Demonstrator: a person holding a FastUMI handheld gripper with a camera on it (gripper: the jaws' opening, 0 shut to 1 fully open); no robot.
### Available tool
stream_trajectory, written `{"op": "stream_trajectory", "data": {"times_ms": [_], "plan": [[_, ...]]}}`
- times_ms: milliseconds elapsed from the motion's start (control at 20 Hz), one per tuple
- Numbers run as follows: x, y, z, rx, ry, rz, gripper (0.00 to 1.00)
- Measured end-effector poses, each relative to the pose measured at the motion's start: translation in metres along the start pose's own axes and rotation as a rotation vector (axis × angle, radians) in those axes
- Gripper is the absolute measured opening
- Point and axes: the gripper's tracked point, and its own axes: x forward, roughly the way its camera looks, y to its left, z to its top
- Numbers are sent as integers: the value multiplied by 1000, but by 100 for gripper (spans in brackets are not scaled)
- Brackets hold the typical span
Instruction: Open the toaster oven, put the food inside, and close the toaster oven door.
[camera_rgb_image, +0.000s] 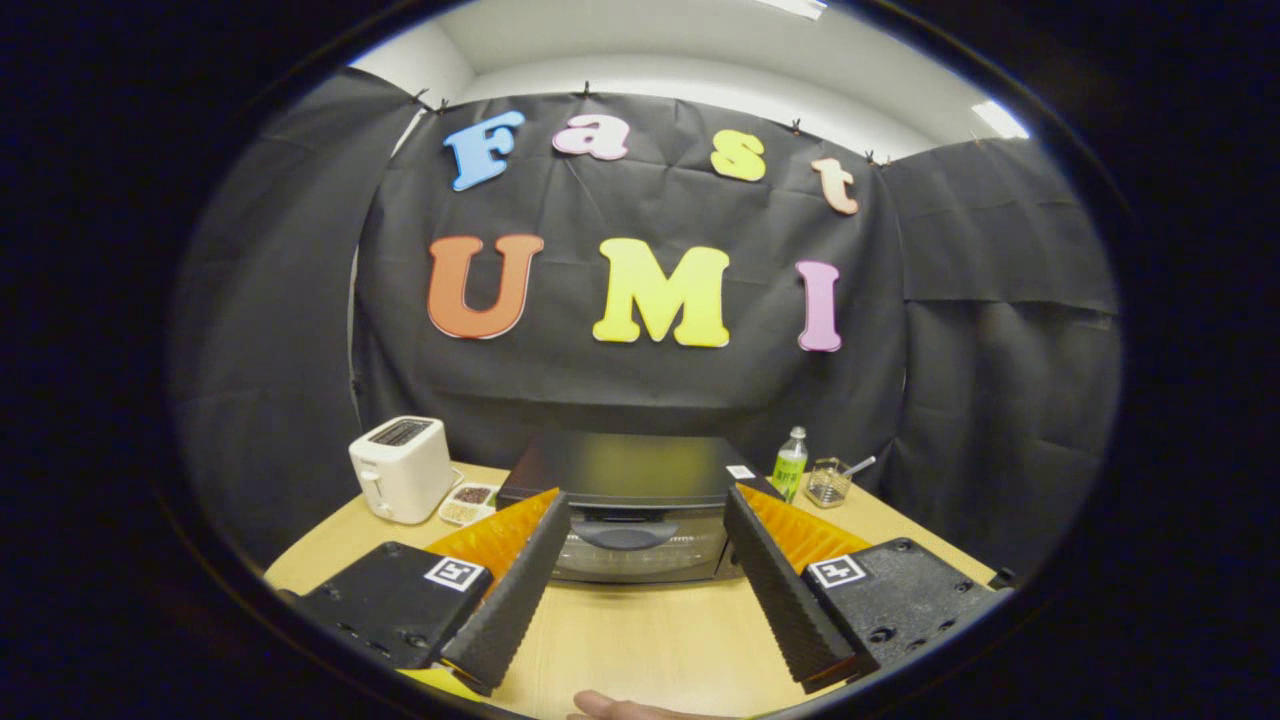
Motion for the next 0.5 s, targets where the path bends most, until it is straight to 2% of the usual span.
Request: {"op": "stream_trajectory", "data": {"times_ms": [350,500], "plan": [[79,9,-48,-3,78,5,100],[109,6,-64,-14,132,-28,100]]}}
